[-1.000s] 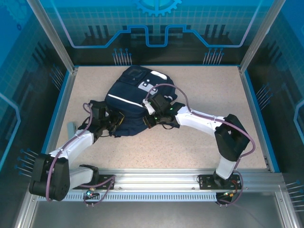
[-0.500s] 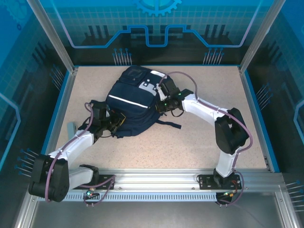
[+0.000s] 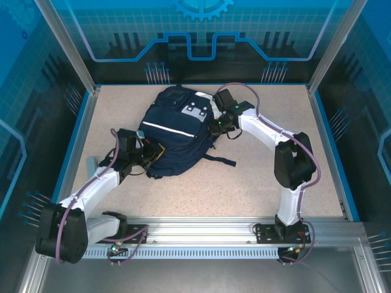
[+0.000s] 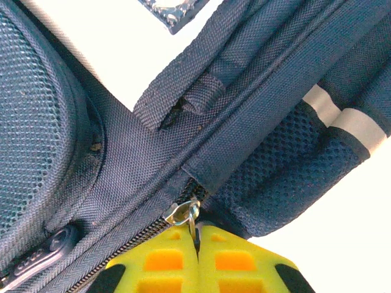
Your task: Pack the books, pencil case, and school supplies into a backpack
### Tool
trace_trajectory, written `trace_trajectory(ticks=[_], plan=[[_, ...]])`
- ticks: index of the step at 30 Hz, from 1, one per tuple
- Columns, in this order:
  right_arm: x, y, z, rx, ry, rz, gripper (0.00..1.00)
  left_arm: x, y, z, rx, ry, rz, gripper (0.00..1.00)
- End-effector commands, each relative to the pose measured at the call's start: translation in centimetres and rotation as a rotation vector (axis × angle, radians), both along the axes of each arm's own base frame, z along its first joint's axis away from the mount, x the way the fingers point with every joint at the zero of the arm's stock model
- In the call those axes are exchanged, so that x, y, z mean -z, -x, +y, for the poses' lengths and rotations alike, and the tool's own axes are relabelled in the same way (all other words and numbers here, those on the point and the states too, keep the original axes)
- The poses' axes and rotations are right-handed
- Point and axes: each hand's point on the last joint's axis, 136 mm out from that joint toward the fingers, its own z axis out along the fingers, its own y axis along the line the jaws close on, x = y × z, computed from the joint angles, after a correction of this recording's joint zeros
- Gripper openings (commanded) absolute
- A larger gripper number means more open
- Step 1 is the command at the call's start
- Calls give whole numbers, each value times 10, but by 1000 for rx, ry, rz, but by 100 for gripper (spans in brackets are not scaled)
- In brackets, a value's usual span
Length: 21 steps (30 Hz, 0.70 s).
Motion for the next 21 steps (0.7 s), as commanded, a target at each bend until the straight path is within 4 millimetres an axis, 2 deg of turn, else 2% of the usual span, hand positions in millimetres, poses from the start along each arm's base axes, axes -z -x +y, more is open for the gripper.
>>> trace_trajectory(ticks=[1,5,7,9,11,15,17,21], plan=[[-6,-29,-50,113,98,-25,3,4,7,1,38,-37,21,1],[-8,-30,-52,107,117,-4,10,1,9,-5,77,-27,18,11],[-15,-27,-47,78,79,3,20,-5,12,-5,100,-39,16,31],[-29,-17,-35,31,-6,17,37,-10,16,-2,108,-76,18,52],[-48,-5,-19,-18,-137,29,48,-15,17,3,106,-116,8,63],[-75,13,3,-93,-321,4,66,-28,15,12,97,-181,-17,75],[-78,18,12,-114,-376,9,72,-34,10,16,88,-216,-30,78],[-70,20,34,-165,-433,19,79,-48,-4,27,53,-297,-57,82]])
